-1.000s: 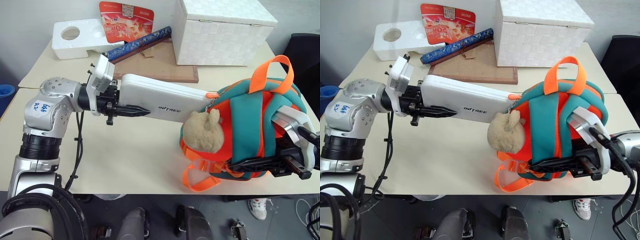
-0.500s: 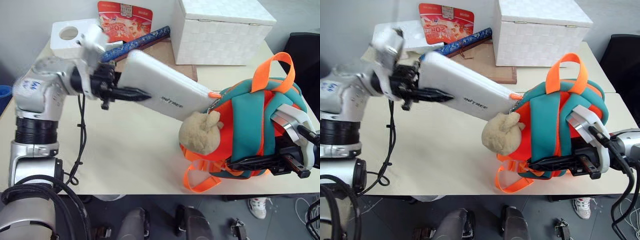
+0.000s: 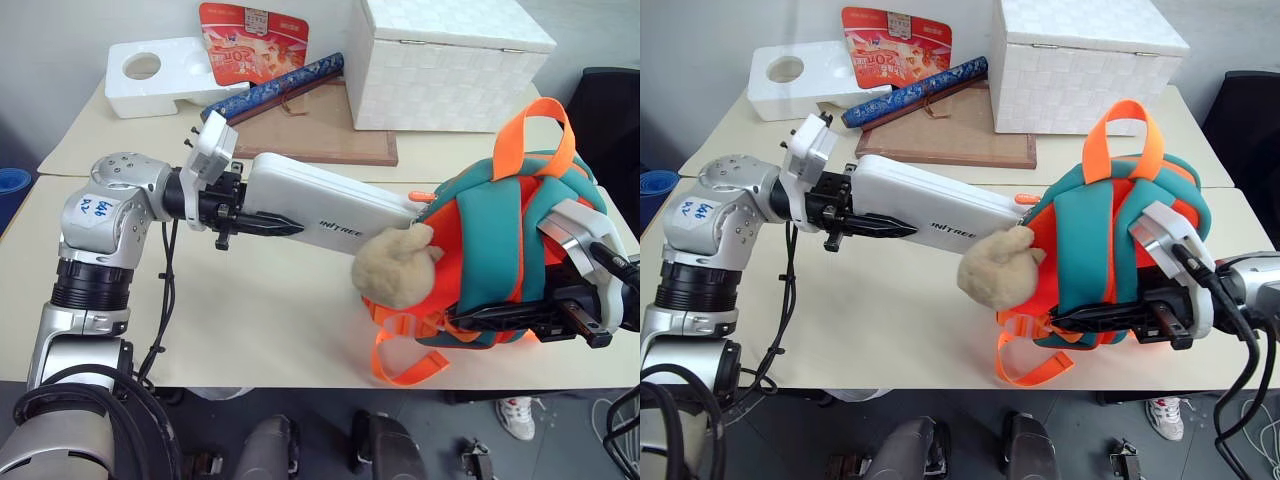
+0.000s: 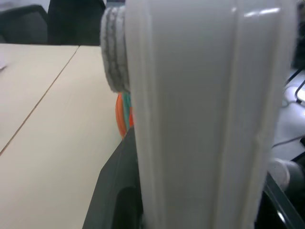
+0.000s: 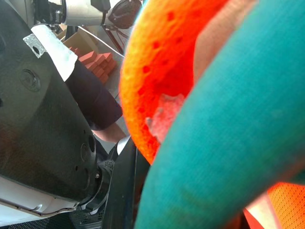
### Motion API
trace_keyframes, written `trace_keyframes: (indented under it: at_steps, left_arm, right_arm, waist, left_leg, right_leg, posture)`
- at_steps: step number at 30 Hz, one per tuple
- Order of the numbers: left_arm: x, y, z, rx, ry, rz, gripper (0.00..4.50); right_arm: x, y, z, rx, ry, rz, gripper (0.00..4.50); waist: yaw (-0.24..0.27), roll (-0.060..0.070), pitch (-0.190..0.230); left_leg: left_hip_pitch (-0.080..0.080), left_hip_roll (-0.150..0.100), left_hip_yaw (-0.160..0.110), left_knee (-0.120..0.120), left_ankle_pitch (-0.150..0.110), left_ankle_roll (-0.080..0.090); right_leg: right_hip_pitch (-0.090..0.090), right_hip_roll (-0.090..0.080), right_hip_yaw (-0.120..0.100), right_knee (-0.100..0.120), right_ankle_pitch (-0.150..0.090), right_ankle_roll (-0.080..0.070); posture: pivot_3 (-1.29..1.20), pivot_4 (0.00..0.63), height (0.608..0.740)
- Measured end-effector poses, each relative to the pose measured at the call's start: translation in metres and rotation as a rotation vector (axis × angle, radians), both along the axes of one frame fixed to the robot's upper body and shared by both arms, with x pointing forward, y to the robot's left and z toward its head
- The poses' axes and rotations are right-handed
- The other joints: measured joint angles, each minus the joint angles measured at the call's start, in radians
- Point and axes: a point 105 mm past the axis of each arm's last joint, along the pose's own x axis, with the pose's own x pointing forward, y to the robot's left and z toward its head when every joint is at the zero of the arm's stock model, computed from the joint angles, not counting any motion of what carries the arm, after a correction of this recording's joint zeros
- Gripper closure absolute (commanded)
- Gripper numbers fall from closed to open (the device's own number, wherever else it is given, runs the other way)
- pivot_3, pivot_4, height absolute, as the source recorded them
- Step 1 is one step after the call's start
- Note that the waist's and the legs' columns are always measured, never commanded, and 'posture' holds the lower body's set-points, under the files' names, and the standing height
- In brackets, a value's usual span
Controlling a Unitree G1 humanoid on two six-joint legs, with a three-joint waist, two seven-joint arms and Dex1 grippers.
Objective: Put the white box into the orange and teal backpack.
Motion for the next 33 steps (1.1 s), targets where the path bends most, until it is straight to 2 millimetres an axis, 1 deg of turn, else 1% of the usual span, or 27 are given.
trace_keyframes:
  at_steps: [8,13,17,22,27,30,33]
  left_arm:
    - [0.017,-0.009,0.004,-0.082,-0.047,0.061,3.09]
    - [0.021,-0.015,0.021,-0.105,-0.095,0.057,3.09]
    - [0.021,-0.015,0.021,-0.108,-0.110,0.056,3.09]
    - [0.021,-0.017,0.024,-0.122,-0.101,0.048,3.09]
    - [0.021,-0.015,0.040,-0.151,-0.128,0.048,3.09]
    - [0.021,-0.018,0.038,-0.146,-0.144,0.037,3.09]
    - [0.021,-0.020,0.029,-0.127,-0.160,0.027,3.09]
  right_arm:
    - [-0.002,0.001,-0.004,-0.002,0.016,-0.007,4.50]
    - [-0.004,-0.001,-0.007,0.000,0.029,-0.011,4.50]
    - [-0.006,-0.004,-0.006,0.003,0.023,-0.014,4.50]
    - [-0.009,-0.002,-0.007,-0.003,0.024,0.003,4.50]
    - [-0.009,-0.002,-0.007,-0.003,0.025,0.004,4.50]
    - [-0.009,-0.002,-0.007,-0.002,0.026,0.007,4.50]
    - [-0.010,-0.002,-0.006,-0.002,0.026,0.009,4.50]
  waist:
    - [0.000,0.000,0.000]
    - [0.000,0.000,0.000]
    - [-0.001,0.000,0.000]
    - [0.000,0.000,0.000]
    - [0.000,0.000,0.000]
    - [0.000,0.000,0.000]
    - [0.000,0.000,0.000]
  left_leg:
    - [0.000,0.000,-0.001,0.000,0.000,0.001]
    - [0.000,-0.001,0.000,0.000,0.000,0.001]
    - [0.000,0.000,0.000,0.000,0.000,0.001]
    - [-0.001,-0.001,-0.001,0.001,0.000,0.001]
    - [-0.002,-0.001,-0.001,0.002,0.000,0.001]
    - [-0.002,-0.001,-0.002,0.003,0.000,0.001]
    - [-0.002,-0.001,-0.001,0.003,0.000,0.001]
  right_leg:
    - [0.000,-0.001,-0.001,0.000,0.000,0.000]
    - [0.000,0.000,-0.001,0.000,0.000,0.001]
    - [0.000,0.000,-0.002,0.000,0.000,0.001]
    - [0.000,0.000,-0.002,0.000,0.000,0.001]
    - [0.000,0.000,-0.003,0.000,0.000,0.001]
    - [0.000,0.000,-0.004,0.000,0.000,0.001]
    - [0.001,0.000,-0.004,0.000,0.000,0.001]
  posture:
    - [0.00,0.150,0.740]
    - [0.00,0.150,0.740]
    - [0.00,0.150,0.740]
    - [0.00,0.150,0.740]
    - [0.00,0.150,0.740]
    - [0.00,0.150,0.740]
    - [0.00,0.150,0.740]
